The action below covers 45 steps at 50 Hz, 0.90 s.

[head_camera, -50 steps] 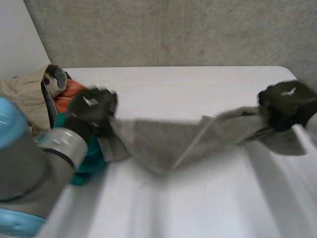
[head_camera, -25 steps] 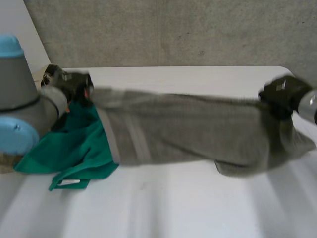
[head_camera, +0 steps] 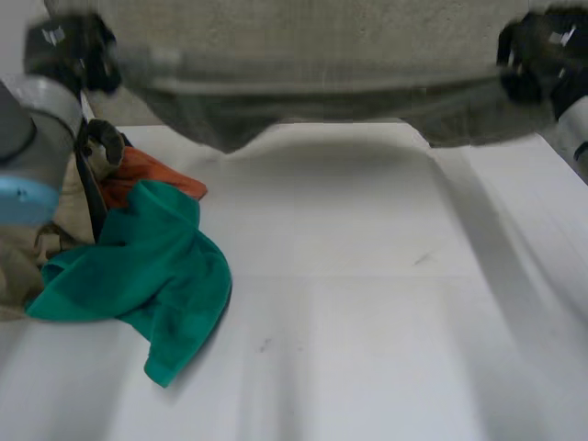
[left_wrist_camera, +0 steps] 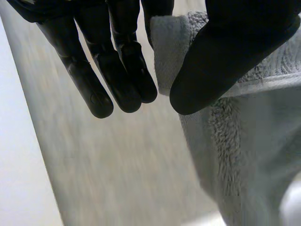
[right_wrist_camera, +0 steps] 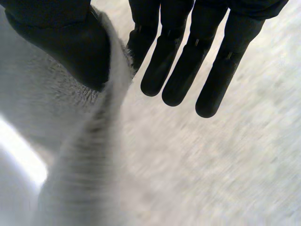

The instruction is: Fold the laundry.

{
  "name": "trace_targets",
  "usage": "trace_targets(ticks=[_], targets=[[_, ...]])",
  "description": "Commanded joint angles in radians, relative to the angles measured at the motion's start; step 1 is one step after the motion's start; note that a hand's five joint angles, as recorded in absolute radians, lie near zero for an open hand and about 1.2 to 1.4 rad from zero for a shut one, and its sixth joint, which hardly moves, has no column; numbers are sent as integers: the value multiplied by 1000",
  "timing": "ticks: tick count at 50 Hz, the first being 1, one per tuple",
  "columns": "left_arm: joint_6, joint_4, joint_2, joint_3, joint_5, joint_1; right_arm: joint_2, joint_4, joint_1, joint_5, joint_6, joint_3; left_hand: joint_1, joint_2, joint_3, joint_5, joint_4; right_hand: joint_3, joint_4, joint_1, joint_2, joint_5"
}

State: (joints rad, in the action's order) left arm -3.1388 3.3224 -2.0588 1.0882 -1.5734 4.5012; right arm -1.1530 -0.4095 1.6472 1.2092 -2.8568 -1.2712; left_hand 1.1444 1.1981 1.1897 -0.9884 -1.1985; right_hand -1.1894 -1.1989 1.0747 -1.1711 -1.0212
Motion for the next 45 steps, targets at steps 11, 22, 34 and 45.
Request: trace_targets(ticks=[11,22,34,45], targets=[[-104,-89,12,482,65,-43,107,372,-70,-108,349,-264,252,198,207,-233,-198,-207,-197,322,-225,-200],[-194,-14,141,627,118,-25,39,362,-99,-116,237,-327,-916,-970,-961,934,970,-207,-197,322,-225,-200],[-299,12,342,822,208,35,22,267,-168,58,159,-304,-970,-1024,-1015,988,1024,-207,-197,322,-225,-200],[-397,-50,168,739,259,138,29,262,-130,20,163,-335,-858,-911,-903,876,912,-207,-197,322,-225,-200]])
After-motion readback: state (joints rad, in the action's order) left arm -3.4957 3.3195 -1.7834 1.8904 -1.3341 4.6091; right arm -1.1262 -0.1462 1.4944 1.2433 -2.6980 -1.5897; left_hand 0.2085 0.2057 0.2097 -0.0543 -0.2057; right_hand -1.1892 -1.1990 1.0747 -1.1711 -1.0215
